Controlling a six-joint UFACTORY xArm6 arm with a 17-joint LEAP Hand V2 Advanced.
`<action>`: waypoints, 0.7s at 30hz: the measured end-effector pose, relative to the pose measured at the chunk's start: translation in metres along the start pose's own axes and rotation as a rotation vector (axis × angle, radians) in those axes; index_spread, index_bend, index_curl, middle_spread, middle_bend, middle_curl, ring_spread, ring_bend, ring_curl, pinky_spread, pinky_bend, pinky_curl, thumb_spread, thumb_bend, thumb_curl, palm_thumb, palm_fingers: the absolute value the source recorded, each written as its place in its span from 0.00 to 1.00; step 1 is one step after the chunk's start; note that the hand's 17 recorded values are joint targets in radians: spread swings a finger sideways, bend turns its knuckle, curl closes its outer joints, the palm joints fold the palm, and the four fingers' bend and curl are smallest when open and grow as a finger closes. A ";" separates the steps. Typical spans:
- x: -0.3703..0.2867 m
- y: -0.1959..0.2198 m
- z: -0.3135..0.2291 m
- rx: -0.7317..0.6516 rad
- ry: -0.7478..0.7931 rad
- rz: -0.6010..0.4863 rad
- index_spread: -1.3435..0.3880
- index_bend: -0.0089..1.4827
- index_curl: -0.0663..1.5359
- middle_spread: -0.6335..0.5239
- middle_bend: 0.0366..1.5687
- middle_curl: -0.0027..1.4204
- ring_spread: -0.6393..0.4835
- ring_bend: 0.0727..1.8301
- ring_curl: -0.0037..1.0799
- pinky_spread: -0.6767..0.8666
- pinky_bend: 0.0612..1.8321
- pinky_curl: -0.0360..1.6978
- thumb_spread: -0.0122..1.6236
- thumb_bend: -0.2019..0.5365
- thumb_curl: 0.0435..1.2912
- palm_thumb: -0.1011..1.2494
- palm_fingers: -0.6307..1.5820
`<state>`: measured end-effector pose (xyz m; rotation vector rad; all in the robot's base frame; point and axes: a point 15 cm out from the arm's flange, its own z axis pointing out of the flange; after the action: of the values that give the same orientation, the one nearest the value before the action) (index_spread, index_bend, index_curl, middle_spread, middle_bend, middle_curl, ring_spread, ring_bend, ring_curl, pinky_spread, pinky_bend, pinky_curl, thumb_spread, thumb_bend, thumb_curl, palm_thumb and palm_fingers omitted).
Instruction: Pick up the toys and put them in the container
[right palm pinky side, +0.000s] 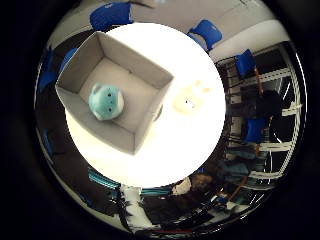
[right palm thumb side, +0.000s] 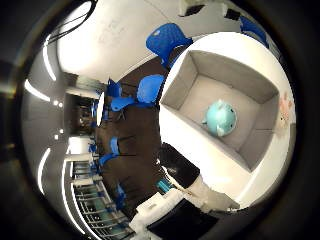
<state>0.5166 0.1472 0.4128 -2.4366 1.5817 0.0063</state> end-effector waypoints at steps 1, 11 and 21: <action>0.005 0.002 -0.001 0.000 0.002 0.006 0.50 0.12 0.26 0.54 0.15 0.26 0.74 0.22 0.20 0.79 0.26 0.26 0.73 0.25 0.20 0.43 0.34; 0.094 0.043 -0.039 0.002 0.045 0.110 0.54 0.11 0.22 0.57 0.13 0.24 0.75 0.19 0.20 0.78 0.25 0.23 0.70 0.24 0.19 0.40 0.35; 0.211 0.109 -0.063 -0.032 0.142 0.229 0.54 0.11 0.21 0.58 0.12 0.24 0.75 0.17 0.21 0.77 0.26 0.21 0.67 0.24 0.19 0.38 0.35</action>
<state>0.4981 -0.0972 0.4256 -2.3109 1.9284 -0.1049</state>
